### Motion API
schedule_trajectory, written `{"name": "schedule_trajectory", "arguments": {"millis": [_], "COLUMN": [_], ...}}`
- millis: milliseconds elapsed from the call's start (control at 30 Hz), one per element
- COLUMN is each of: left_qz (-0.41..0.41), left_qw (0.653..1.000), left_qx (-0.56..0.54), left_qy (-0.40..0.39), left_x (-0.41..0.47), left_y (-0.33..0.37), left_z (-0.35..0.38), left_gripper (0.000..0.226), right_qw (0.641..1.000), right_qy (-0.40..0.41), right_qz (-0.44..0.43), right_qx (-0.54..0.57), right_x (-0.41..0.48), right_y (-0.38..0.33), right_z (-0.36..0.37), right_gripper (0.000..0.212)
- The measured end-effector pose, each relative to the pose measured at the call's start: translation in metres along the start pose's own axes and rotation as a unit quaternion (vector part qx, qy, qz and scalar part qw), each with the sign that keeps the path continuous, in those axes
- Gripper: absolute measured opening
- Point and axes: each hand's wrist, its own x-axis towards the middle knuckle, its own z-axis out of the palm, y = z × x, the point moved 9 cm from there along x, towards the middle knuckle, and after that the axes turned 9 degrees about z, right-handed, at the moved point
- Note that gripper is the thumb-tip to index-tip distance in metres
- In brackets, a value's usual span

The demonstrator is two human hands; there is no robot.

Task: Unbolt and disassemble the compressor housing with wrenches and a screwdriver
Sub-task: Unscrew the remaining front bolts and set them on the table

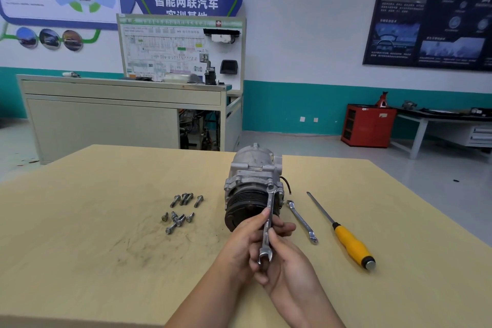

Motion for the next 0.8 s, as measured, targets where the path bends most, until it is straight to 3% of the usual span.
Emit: {"name": "schedule_trajectory", "arguments": {"millis": [233, 333, 600, 800], "left_qz": [-0.003, -0.015, -0.005, 0.006], "left_qw": [0.999, 1.000, 1.000, 1.000], "left_qx": [0.037, 0.004, -0.004, 0.010], "left_qy": [0.006, 0.004, 0.000, 0.009], "left_x": [-0.006, -0.007, -0.008, -0.012], "left_y": [0.005, 0.006, 0.011, 0.018], "left_z": [0.004, 0.008, 0.015, 0.017], "left_gripper": [0.032, 0.030, 0.032, 0.030], "right_qw": [0.999, 0.998, 0.980, 0.963], "right_qy": [0.021, 0.044, 0.159, 0.195], "right_qz": [0.023, 0.026, -0.057, -0.080], "right_qx": [0.028, 0.027, -0.105, -0.168], "right_x": [0.008, 0.007, -0.001, -0.006], "right_y": [0.012, 0.011, -0.014, -0.019], "right_z": [-0.011, -0.018, -0.038, -0.038], "right_gripper": [0.031, 0.032, 0.034, 0.035]}}
